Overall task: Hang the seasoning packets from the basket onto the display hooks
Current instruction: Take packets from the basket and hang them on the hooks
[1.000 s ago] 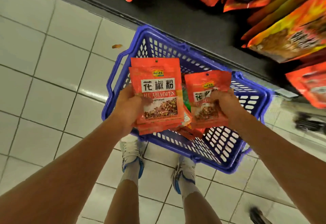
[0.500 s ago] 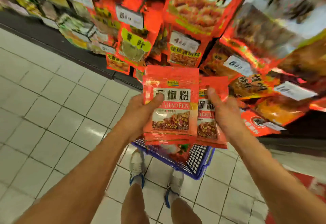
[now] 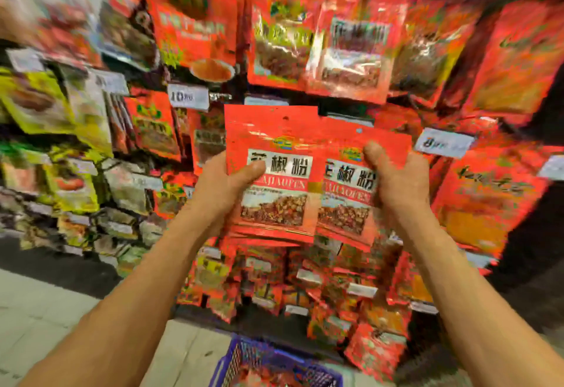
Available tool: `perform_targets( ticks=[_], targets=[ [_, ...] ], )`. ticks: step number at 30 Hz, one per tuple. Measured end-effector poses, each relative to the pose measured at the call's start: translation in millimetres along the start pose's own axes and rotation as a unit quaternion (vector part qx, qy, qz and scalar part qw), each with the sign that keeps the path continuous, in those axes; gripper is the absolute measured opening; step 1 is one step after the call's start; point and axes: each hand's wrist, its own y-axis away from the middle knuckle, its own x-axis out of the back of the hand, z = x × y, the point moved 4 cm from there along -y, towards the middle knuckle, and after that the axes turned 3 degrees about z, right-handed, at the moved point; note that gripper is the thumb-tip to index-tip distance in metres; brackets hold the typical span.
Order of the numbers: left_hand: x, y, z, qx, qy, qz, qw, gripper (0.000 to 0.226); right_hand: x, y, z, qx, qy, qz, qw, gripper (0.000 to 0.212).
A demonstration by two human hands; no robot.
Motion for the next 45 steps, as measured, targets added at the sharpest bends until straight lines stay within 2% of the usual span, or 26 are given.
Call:
perform_targets(
  ticks=[3,7,12,21,36,41,45],
  targets=[
    [-9,-23,47,-0.037,-0.001,-0.003,0.999,0.027,5,-32,-48,0.045,-0.034,0.007,0.998,0.015],
    [-19,-51,92,-0.066,0.003,-0.010,0.998,0.010,2,-68,-101,0.089,-0.043,-0.007,0.995,0.011],
    [-22,-79,119,-0.079,0.011,0.003,0.997,0.011,-15,-110,-126,0.084,0.006,-0.008,0.996,0.025],
    [-31,-104,124,-0.054,0.017,0.011,0.998,0.012,-44,-146,-112,-0.006,0.021,0.010,1.000,0.024],
    [-35,-116,119,-0.064,0.018,-0.012,0.998,0.014,-55,-165,-103,-0.015,0.045,0.065,0.997,0.026],
    [-34,-121,117,-0.072,0.012,-0.010,0.997,0.012,-59,-180,-95,0.027,0.157,0.112,0.981,0.039],
    [-37,-124,116,-0.070,0.011,-0.016,0.997,0.014,-65,-195,-95,-0.002,0.270,0.111,0.957,0.047]
  ],
)
